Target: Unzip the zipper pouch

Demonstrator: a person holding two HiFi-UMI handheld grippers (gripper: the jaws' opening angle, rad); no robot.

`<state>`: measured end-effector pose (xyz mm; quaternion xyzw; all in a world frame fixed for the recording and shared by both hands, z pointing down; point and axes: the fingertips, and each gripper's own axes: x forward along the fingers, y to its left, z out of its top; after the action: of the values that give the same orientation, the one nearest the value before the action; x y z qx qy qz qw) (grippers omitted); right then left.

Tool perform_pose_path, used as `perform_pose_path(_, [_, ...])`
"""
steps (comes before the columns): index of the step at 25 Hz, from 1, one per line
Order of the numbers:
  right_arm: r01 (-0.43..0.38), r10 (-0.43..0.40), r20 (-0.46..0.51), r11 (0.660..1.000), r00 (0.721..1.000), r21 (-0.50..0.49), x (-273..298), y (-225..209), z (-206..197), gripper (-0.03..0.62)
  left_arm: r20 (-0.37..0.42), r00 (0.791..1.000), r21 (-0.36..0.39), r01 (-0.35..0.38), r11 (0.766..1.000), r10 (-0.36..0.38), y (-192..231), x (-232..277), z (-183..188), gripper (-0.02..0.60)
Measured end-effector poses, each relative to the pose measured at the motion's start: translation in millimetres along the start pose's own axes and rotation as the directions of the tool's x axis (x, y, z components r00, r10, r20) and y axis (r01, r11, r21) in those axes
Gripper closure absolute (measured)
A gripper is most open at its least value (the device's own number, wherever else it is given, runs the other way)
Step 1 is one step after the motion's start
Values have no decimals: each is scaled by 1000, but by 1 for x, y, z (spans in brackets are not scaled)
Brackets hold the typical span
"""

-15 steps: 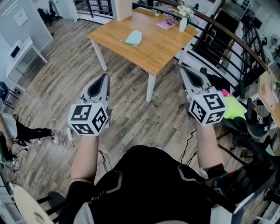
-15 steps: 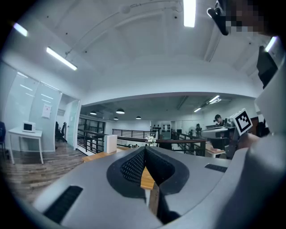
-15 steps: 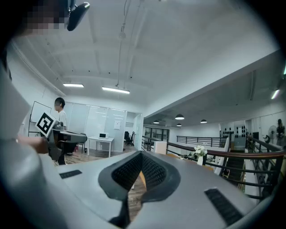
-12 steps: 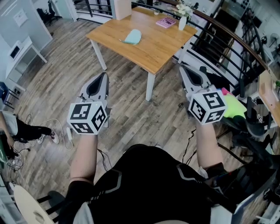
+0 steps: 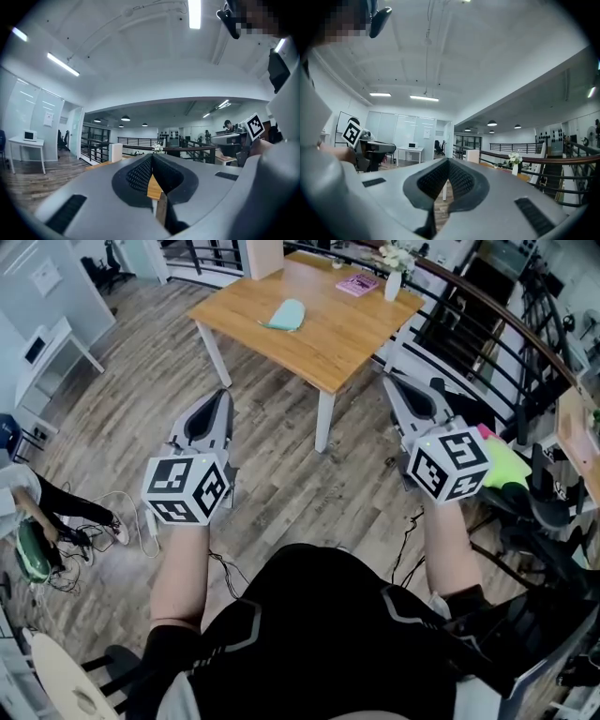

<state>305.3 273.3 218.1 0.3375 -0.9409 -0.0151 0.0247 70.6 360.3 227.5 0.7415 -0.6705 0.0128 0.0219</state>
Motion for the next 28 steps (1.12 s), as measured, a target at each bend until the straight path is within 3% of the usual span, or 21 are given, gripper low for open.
perform_pose_path(9, [24, -25, -2, 999, 1000, -47, -5, 3, 0, 583, -1, 997, -19, 76, 997, -76, -15, -4, -2, 551])
perform_pose_path(18, [0, -1, -48, 1000, 999, -29, 2, 11, -10, 525, 59, 996, -60, 73, 996, -69, -6, -9, 2, 548])
perform_pose_path(19, [3, -4, -49, 1000, 999, -16, 3, 10, -12, 514, 65, 995, -73, 83, 994, -78, -5, -10, 1, 542])
perform_pose_path(22, [6, -6, -40, 1000, 999, 0, 3, 11, -11, 467, 45, 994, -62, 99, 993, -97, -6, -8, -5, 447])
perform_pose_path(26, [12, -12, -3, 1000, 1000, -6, 4, 14, -3, 411, 27, 995, -26, 95, 995, -95, -6, -6, -10, 438])
perform_pose_path(28, [14, -14, 4, 1000, 1000, -2, 5, 15, -2, 402, 35, 993, -42, 111, 993, -109, -4, -7, -10, 431])
